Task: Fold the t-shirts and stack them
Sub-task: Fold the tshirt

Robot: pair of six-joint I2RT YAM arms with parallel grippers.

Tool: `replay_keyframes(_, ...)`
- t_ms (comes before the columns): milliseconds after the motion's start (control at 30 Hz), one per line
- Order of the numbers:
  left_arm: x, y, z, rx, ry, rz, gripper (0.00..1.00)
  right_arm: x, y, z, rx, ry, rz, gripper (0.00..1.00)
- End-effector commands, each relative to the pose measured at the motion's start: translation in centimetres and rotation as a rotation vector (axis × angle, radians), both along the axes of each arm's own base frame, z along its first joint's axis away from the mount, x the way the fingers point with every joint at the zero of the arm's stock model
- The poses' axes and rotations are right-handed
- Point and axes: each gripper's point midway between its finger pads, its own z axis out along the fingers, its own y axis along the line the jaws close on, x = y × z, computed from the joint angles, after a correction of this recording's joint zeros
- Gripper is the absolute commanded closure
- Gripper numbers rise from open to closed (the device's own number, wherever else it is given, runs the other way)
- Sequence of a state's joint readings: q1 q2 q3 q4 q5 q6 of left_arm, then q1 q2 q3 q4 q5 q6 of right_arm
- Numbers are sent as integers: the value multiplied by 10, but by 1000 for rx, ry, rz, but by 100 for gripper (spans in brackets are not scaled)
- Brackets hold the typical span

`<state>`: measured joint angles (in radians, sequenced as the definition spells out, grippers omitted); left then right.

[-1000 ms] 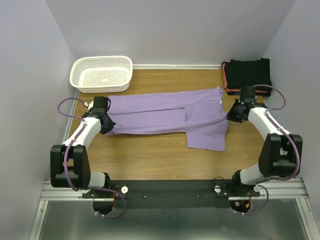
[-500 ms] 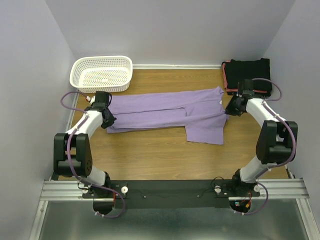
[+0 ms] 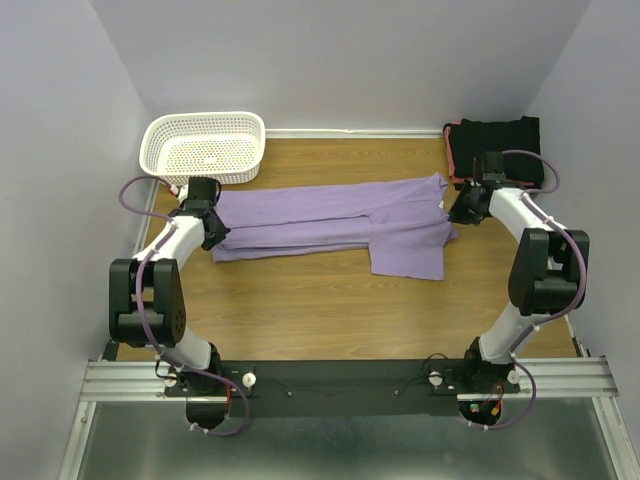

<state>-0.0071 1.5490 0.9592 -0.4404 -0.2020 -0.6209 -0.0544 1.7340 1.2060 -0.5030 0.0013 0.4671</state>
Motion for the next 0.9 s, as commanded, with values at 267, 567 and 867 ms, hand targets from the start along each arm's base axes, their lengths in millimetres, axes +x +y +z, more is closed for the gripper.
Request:
replay_keyframes(267,16,20,-14,64,-14,39,100,12,-13,-18,-45,37,-12,100)
replay_keyframes(567,27,16,5,48,-99,21,79,10,-21,-17,-88,26,-31,84)
replay_keyframes(867,13,25,58,88,-261,54,30,-8,-1,34,-65,-107,31,44)
